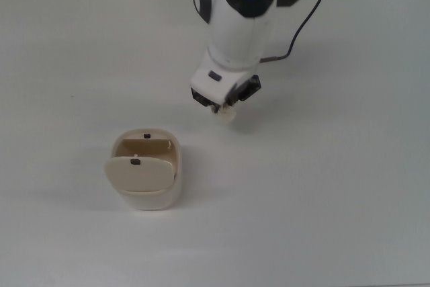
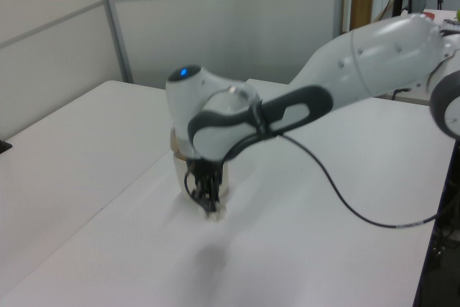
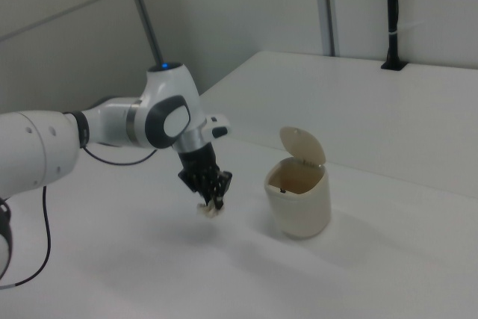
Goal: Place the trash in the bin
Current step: 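Carry the paper ball over the open cream bin, then lower the gripper into the bin and open it to release the ball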
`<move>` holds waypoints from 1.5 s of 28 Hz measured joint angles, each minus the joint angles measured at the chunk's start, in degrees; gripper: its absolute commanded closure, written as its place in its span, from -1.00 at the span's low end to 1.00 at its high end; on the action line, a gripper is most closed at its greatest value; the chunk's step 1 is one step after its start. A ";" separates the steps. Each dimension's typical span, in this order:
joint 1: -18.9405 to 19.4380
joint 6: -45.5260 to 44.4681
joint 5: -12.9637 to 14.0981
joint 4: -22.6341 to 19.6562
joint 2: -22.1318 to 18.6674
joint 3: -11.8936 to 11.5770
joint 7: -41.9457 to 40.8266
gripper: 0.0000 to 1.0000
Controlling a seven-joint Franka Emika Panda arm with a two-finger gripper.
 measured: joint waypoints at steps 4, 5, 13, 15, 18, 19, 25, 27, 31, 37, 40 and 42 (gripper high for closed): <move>-2.22 -0.06 0.00 0.13 -3.94 -0.10 1.51 0.48; -2.72 -0.06 0.00 0.30 -4.58 -0.12 2.33 0.46; -5.47 4.42 -2.87 2.49 -5.92 -0.86 7.45 0.41; -5.92 6.97 -3.10 2.48 -5.65 -0.98 7.82 0.41; -6.71 10.75 -3.41 2.48 -5.07 -1.28 8.44 0.41; -7.13 12.24 -3.68 2.48 -4.80 -1.49 8.63 0.41; -7.95 18.92 -5.75 2.48 -3.12 -3.21 8.75 -0.87; -7.96 20.28 -6.55 2.48 -2.53 -3.65 8.75 -1.00; -7.93 21.21 -9.30 2.49 -1.57 -3.90 8.80 -1.00; -7.47 21.23 -11.42 2.53 -1.35 -3.62 8.88 -1.00; -7.19 21.23 -11.40 2.67 -1.37 -3.58 9.06 -1.00; -7.01 20.90 -11.03 2.75 -1.46 -3.56 9.62 -1.00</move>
